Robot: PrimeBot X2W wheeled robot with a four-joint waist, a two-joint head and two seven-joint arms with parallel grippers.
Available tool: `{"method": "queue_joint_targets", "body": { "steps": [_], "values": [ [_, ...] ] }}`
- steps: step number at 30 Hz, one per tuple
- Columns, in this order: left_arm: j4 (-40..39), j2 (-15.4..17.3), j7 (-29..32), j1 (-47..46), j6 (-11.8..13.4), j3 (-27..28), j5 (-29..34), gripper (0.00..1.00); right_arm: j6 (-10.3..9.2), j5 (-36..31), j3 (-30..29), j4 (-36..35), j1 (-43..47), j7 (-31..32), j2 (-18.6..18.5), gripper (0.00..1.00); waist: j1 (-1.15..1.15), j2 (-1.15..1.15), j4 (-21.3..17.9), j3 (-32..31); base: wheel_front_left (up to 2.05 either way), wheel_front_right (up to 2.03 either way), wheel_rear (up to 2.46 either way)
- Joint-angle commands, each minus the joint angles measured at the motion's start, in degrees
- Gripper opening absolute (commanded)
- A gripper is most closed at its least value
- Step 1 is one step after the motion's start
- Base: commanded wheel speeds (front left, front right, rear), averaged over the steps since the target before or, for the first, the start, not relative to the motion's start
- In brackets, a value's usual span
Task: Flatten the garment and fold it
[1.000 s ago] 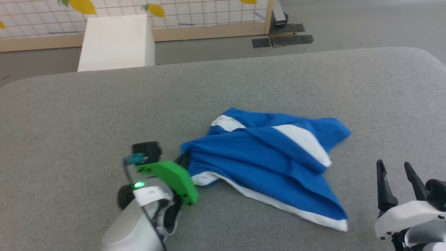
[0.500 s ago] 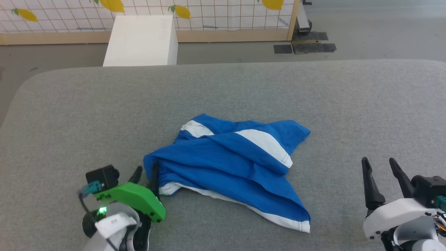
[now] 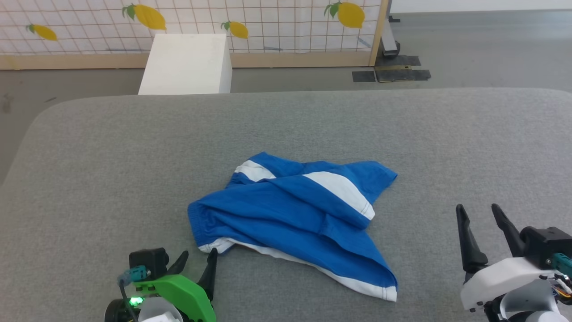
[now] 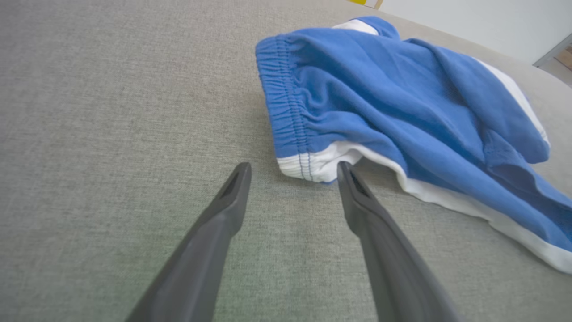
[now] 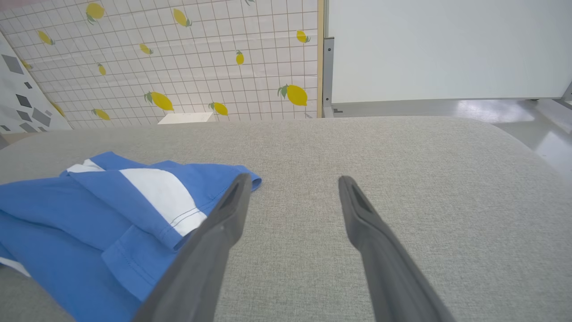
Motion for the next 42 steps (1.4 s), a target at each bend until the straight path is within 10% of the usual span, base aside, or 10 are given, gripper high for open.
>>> {"method": "queue_joint_targets", "body": {
  "steps": [1,10,11,13,23,35,37,42],
  "values": [
    [1.19,0.17,0.33,-1.82,0.2,-0.18,1.0,1.0,-0.1,-0.09,0.54,-0.43,0.59,0.16,-0.03,1.0,0.0,0.0,-0.71,0.46,0.0,0.0,0.0],
    [8.73,-1.26,1.64,-4.51,0.33,-0.39,0.4,0.99,-0.1,0.18,3.72,-0.26,0.78,0.86,-0.03,1.0,0.0,0.0,-3.53,1.5,0.0,0.0,0.0],
    [9.27,-1.39,1.71,-4.66,0.34,-0.44,0.35,0.55,-0.1,-0.02,4.61,-0.35,1.04,1.33,-0.03,1.0,0.0,0.0,-3.69,1.56,0.0,0.0,0.0],
    [9.97,-1.64,1.65,-4.77,0.15,-0.49,0.16,0.0,-0.1,-0.54,6.67,-0.71,1.67,2.5,-0.03,1.0,0.0,0.0,-3.89,1.61,0.0,0.0,0.0],
    [9.94,-2.57,0.93,-5.09,-0.57,-1.02,-0.13,0.0,-0.1,-0.6,16.44,-1.7,8.17,18.07,-0.6,1.0,0.0,0.0,-2.71,2.37,0.0,0.0,0.0],
    [9.11,-3.33,0.08,-7.26,-0.63,-1.2,0.14,0.0,-0.1,-1.9,17.2,3.56,4.11,21.81,-0.08,0.98,0.0,0.0,-0.76,4.55,0.0,0.0,0.0],
    [9.06,-3.37,-0.18,-7.49,-0.68,-1.28,0.16,0.0,-0.1,-1.24,17.26,4.49,3.29,22.73,-0.05,0.0,0.0,0.0,-0.63,4.63,0.0,0.0,0.0],
    [8.85,-3.26,-0.57,-7.18,-0.77,-1.38,0.1,0.0,-0.1,-0.46,17.3,4.22,3.49,24.18,-0.04,0.0,0.0,0.0,-0.86,3.93,0.0,0.0,0.0]
  ]
}}
